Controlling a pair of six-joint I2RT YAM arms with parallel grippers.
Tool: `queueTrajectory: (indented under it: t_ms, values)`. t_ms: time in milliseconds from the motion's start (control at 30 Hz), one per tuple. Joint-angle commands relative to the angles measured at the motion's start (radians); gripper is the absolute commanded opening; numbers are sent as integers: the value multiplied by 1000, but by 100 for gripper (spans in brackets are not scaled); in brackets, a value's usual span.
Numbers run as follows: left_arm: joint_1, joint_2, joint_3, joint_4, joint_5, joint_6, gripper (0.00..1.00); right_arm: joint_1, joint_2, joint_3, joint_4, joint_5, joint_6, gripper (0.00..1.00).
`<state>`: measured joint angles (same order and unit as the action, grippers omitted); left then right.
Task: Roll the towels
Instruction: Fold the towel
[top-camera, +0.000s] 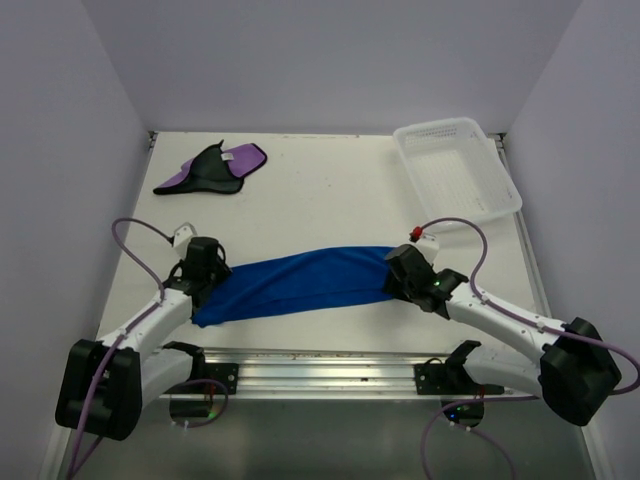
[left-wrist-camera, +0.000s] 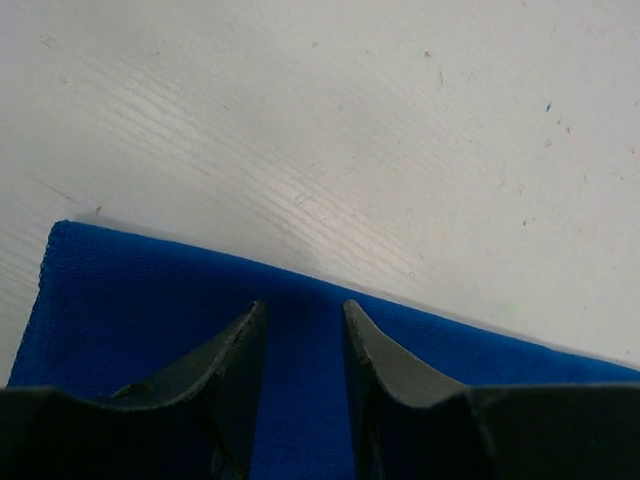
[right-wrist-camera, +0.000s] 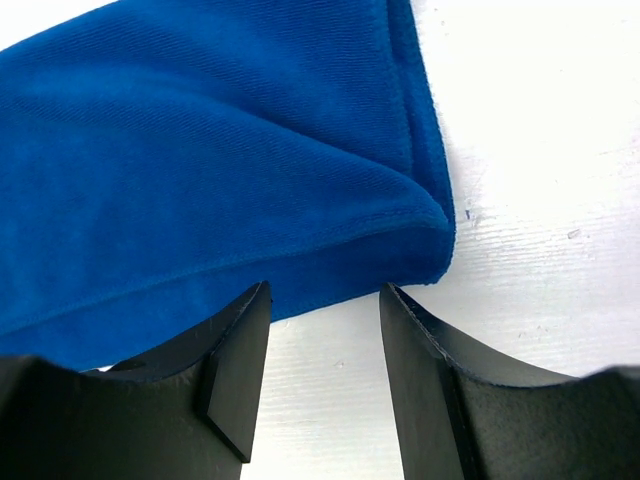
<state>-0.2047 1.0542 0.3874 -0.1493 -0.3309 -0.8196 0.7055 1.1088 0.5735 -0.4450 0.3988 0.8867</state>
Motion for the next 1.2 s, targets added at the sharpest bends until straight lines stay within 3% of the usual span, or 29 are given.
queueTrajectory:
  t_ms: [0,100,167,400,833,1167]
  values:
    - [-12,9,31,68,-45,-1,39,-12,-7,-4,-1,29,40,51]
    - [-19,-5,21,65,-56,-4,38,-26,-17,-23,6,25,52,50]
    - [-22,-2,13,68,-62,-1,32,-44,-17,-35,23,5,66,50]
    - [-24,49,10,80,-82,4,0,-87,-6,-80,54,-37,107,50]
    - [-24,58,-5,96,-88,10,0,-101,-136,-64,45,-29,101,49]
    - [-24,102,1,105,-72,-19,0,-109,-26,-41,104,-46,116,49]
